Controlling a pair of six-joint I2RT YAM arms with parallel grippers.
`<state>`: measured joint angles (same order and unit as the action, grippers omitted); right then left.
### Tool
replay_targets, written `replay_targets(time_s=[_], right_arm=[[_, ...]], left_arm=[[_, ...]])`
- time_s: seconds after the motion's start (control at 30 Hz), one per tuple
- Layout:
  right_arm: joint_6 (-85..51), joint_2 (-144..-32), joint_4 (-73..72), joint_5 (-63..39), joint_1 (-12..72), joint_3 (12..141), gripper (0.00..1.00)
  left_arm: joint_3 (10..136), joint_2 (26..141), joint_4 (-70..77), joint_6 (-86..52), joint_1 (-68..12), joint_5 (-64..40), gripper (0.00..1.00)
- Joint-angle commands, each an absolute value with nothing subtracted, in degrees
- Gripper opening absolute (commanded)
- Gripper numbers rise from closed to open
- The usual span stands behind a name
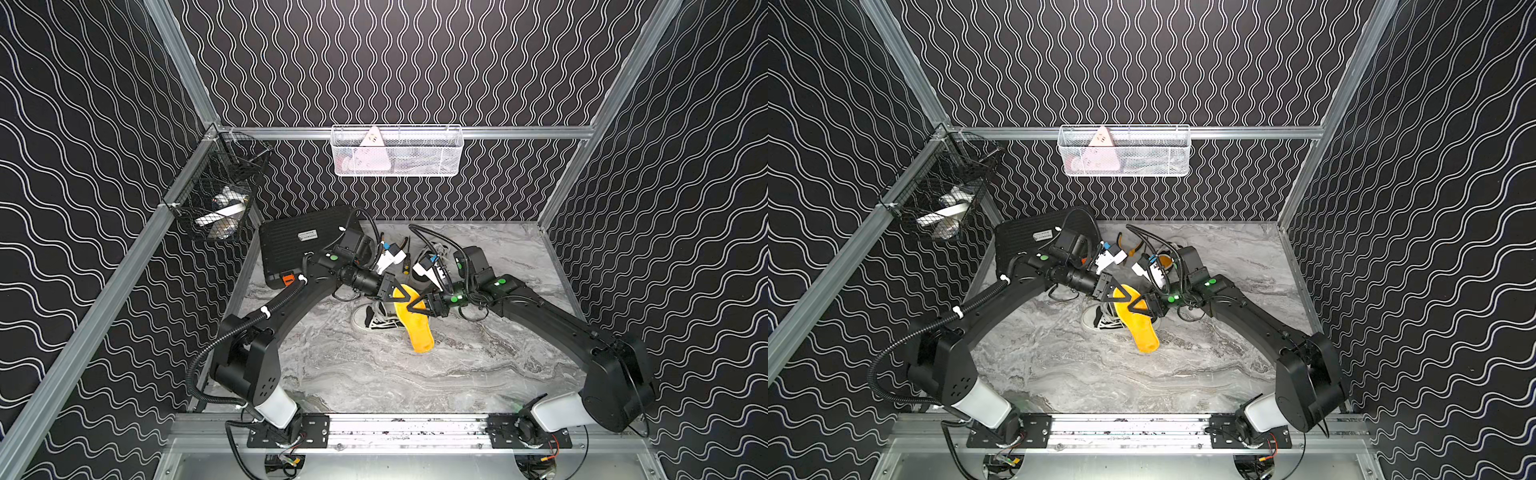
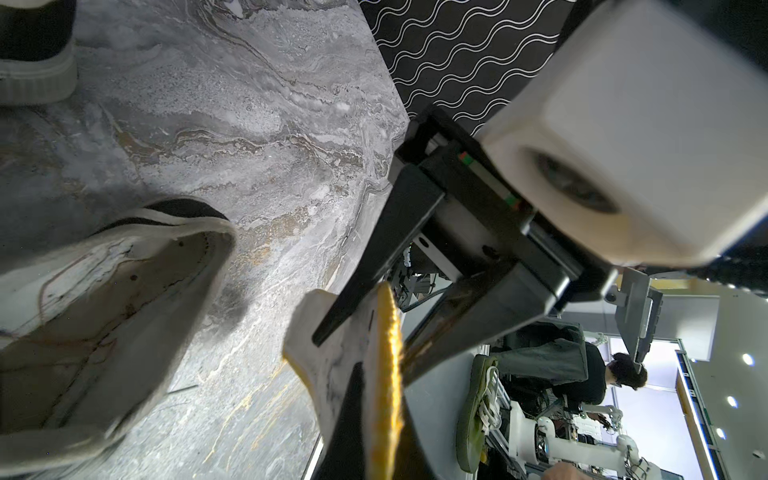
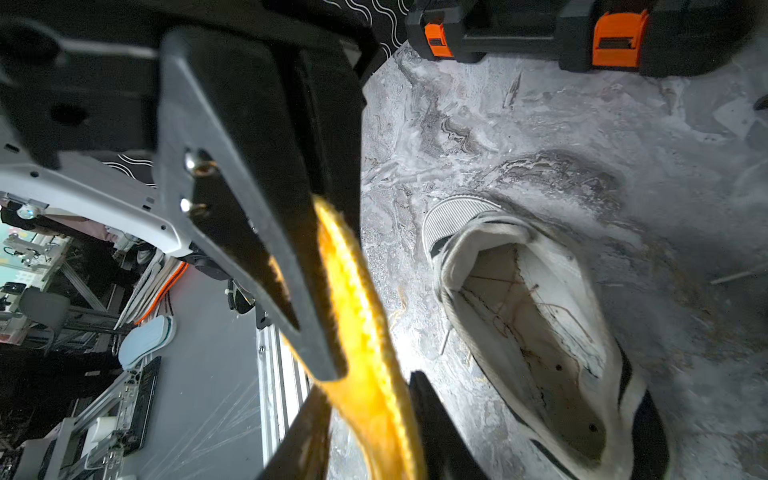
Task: Insert the insole into the shoe
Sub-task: Pick up the insole from the center of the board.
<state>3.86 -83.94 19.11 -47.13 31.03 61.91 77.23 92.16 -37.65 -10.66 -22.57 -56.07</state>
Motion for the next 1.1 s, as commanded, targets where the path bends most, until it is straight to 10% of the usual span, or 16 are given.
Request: replay_targets(time_s=[0.0,0.3,1.07], right_arm=[[3.3,-83.0,19.7,-45.1,31.0,61.6,0.27],[-5.0,-82.2,16.9,-14.9,36.5,60.2,0.29],[-2.4,-84.2,-1.5,0.0,45.9,52.5,0.24]], left_arm=[[76.8,92.4,-34.2,-12.8,-22.3,-50.1,0.01],[73.6,92.1,-27.5,-20.1,-22.4,-41.0,0.02],[76.2,93.0,-33.9,-18.7,-22.4,-33.7,0.04]])
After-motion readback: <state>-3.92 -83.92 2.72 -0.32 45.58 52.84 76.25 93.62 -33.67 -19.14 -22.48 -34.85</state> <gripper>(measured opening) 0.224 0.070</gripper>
